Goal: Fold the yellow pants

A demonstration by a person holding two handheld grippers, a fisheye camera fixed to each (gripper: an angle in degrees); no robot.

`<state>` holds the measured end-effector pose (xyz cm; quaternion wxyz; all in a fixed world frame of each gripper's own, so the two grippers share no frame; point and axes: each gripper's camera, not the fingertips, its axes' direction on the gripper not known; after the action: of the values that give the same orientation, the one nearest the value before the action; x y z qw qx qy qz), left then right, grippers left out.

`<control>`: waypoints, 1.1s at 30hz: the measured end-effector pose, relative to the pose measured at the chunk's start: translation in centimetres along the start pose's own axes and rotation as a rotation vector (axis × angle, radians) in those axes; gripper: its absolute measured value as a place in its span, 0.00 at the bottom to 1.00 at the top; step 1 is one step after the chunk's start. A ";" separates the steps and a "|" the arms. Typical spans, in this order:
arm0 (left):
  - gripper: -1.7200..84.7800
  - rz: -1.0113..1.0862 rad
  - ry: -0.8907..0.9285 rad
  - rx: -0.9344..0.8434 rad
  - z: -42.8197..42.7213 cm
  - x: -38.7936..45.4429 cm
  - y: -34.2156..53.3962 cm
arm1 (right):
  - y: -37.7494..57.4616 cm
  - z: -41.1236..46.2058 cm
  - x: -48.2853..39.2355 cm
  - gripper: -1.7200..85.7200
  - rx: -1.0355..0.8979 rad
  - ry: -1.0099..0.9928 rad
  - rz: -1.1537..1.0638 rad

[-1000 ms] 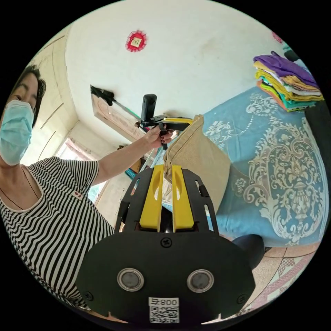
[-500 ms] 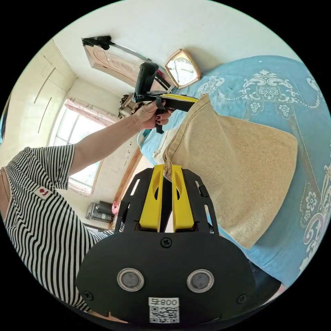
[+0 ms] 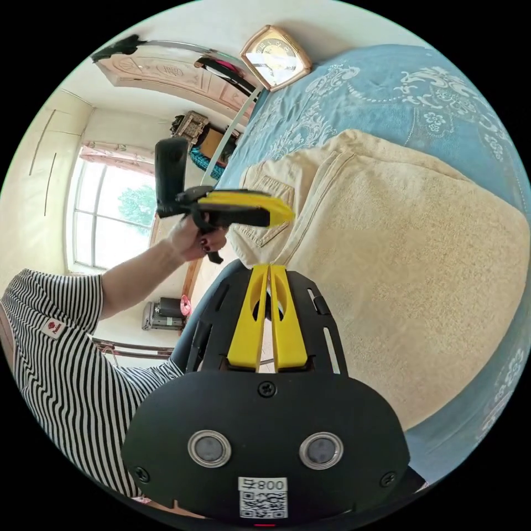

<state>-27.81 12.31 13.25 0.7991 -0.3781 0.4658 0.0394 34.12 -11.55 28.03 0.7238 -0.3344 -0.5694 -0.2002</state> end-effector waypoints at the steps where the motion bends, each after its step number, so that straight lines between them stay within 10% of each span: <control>1: 0.02 0.003 -0.010 -0.009 0.2 0.1 0.5 | -1.3 -0.6 0.1 0.03 0.026 0.034 0.004; 14: 0.02 0.093 -0.216 -0.049 -0.9 6.7 5.3 | -14.3 3.9 -2.1 0.02 -0.147 0.617 -0.181; 33: 0.03 0.157 -0.183 -0.008 2.0 17.3 11.3 | -8.8 -7.1 3.6 0.02 -0.098 0.460 0.087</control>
<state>-21.31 16.57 -6.01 0.8312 -0.3385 0.4188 0.1380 34.10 -22.38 32.81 0.8254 -0.3390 -0.3639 -0.2672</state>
